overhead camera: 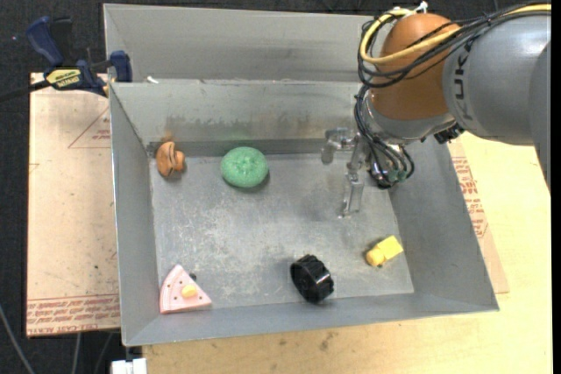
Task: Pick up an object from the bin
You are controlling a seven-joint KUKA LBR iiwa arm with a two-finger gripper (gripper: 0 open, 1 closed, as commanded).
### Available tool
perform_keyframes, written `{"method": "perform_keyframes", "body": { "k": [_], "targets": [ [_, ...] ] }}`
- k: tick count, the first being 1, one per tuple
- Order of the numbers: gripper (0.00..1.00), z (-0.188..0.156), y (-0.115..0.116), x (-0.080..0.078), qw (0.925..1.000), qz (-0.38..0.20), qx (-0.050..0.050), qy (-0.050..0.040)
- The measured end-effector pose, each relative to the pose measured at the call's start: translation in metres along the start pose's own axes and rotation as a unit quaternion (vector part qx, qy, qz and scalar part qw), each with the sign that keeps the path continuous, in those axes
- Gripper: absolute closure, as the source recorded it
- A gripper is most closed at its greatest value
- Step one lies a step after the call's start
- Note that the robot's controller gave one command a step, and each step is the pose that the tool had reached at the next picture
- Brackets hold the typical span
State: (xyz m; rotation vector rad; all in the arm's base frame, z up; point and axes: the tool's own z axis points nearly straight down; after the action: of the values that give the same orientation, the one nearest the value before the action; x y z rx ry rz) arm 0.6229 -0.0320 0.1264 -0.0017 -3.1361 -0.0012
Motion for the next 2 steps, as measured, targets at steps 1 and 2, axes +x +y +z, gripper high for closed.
{"method": "perform_keyframes", "body": {
  "k": [1,2],
  "targets": [
    [0.00,-0.005,0.000,-0.002,1.0000,0.000,0.000,-0.0037],
    [0.00,0.045,0.027,-0.018,1.0000,0.006,0.000,-0.0061]
  ]
}}
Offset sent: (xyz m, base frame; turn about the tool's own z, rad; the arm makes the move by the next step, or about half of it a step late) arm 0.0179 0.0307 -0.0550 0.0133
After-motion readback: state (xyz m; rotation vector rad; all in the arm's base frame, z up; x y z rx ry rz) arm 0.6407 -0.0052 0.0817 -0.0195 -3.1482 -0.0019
